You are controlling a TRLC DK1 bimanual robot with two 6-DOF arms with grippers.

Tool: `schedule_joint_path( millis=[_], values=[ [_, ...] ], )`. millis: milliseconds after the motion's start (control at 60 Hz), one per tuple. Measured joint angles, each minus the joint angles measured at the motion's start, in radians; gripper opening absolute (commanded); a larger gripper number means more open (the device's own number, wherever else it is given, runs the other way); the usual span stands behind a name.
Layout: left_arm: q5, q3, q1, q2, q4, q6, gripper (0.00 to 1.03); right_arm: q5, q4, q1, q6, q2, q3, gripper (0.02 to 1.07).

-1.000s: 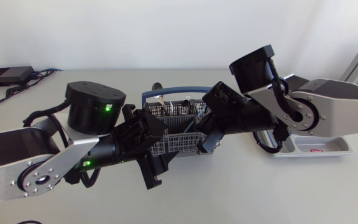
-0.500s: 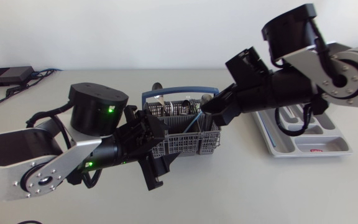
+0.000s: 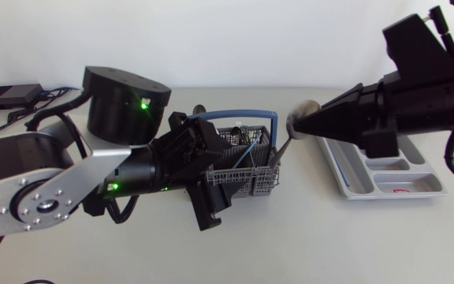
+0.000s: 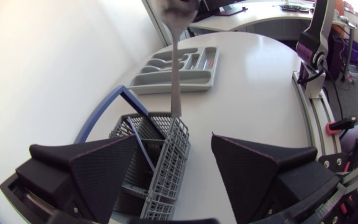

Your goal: Sort the cutlery from the basket into the organizer compartments.

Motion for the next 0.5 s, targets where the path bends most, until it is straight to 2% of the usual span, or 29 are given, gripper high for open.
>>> schedule_joint_path(
  millis=[283, 383, 500],
  values=[
    [0.209, 0.105, 0.000, 0.000, -0.149, -0.042, 0.83, -0.139, -0.089, -0.006, -0.039, -0.096, -0.043, 0.09],
    [0.256, 0.128, 0.000, 0.008, -0.184, -0.042, 0.82, -0.176, -0.099, -0.005, -0.043, -0.112, -0.066, 0.09],
    [0.337, 0.141, 0.000, 0.031, -0.239, -0.042, 0.77, -0.221, -0.117, -0.005, -0.043, -0.127, -0.090, 0.09]
  ],
)
